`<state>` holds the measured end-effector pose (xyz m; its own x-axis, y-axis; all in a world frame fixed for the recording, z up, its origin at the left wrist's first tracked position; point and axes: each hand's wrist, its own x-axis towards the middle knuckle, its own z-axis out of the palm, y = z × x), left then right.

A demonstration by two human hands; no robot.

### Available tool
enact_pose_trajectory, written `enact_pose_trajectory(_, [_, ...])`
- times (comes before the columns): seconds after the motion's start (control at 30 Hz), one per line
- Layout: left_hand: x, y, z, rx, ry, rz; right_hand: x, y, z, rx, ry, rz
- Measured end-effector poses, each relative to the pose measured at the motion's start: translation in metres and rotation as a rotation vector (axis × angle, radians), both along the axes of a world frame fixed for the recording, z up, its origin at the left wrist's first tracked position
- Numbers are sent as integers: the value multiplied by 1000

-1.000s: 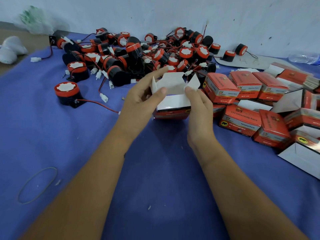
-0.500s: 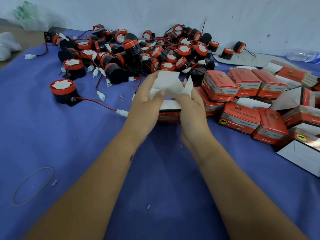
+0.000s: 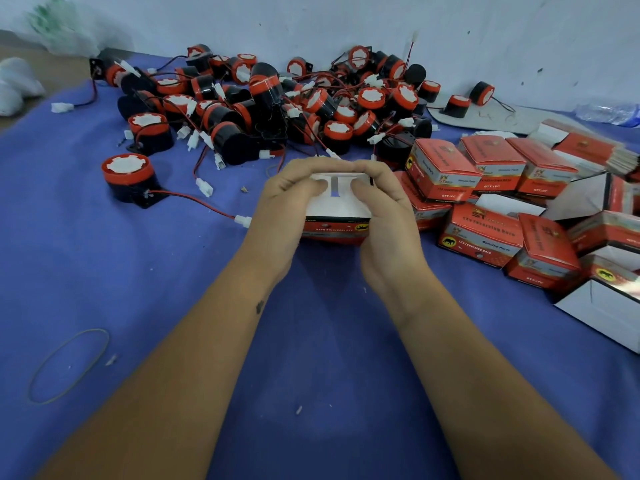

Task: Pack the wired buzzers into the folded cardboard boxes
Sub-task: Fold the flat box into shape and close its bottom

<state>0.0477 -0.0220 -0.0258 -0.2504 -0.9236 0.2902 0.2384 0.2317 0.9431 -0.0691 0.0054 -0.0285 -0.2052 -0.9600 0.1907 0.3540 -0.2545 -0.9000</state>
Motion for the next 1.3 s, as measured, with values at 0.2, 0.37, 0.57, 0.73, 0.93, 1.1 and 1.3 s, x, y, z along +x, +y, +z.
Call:
enact_pose_trajectory(0.2, [-5, 2, 0, 3, -44, -14, -8, 1, 2, -1, -3, 26])
enact_pose_trajectory(0.37, [-2, -3, -4, -34, 42, 8, -9, -2, 2, 66, 66, -49])
enact_pose_trajectory(0.57, [-3, -2, -5, -9, -37, 85, -10, -1, -2, 51, 288, -120])
enact_pose_trajectory(0.73, [-4, -3, -5, 116, -36, -42, -2, 0, -1, 119, 162, -139])
enact_pose_trajectory(0.93, [3, -8, -11, -93, -331, -19, -10, 0, -2, 193, 650, -302])
enact_pose_trajectory(1.1, [-11, -8, -1, -76, -297, 19, -13, 2, -1, 179, 476, -284])
enact_pose_trajectory(1.3, [2, -7, -1, 21, -56, 74, -9, 1, -5, -85, 562, -186])
